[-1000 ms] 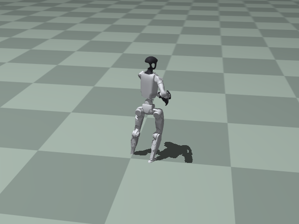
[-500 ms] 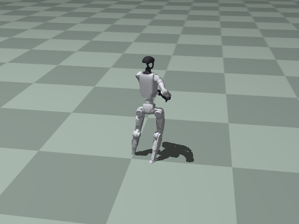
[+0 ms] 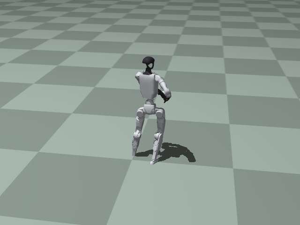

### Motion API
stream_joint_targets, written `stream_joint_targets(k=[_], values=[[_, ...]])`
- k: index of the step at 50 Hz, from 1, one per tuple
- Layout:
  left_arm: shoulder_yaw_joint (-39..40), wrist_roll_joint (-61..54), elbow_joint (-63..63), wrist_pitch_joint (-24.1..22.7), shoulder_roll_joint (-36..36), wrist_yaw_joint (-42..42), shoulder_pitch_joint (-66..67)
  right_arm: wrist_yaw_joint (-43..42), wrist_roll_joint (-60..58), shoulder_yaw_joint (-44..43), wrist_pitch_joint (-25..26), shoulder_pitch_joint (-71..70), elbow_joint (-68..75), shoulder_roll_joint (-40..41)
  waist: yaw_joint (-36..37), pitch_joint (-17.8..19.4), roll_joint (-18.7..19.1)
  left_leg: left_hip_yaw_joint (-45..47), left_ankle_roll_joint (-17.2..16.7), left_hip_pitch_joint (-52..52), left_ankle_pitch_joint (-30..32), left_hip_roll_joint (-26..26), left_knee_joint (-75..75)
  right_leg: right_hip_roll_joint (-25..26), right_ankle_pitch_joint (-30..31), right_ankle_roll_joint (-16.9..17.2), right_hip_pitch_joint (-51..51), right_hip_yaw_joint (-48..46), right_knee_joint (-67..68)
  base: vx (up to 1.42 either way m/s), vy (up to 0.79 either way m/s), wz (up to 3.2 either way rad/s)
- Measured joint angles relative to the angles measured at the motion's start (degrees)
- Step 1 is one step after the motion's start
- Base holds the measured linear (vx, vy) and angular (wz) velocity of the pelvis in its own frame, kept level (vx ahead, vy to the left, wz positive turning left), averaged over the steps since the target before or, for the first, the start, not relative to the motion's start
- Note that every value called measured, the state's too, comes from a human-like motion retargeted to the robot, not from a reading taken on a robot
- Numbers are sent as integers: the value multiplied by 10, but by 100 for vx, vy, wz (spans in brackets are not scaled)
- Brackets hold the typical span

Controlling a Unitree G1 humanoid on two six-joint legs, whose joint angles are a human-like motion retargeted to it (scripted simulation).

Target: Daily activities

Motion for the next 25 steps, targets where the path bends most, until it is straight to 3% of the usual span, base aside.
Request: stream_joint_targets(k=[16,25], values=[[-9,131,13,-22,-1,-32,-20,31,-36,-11,-9,18,-11,-16,10,3,11,-18,-4,-4,5,-12,-1,-11,6,-10,12,-27,3,1,2,20],[-6,207,54,-36,39,-26,-11,33,-64,-33,-20,15,-14,-12,25,5,20,-31,-6,-16,13,-25,-3,-22,12,-13,10,-45,9,1,3,25]])
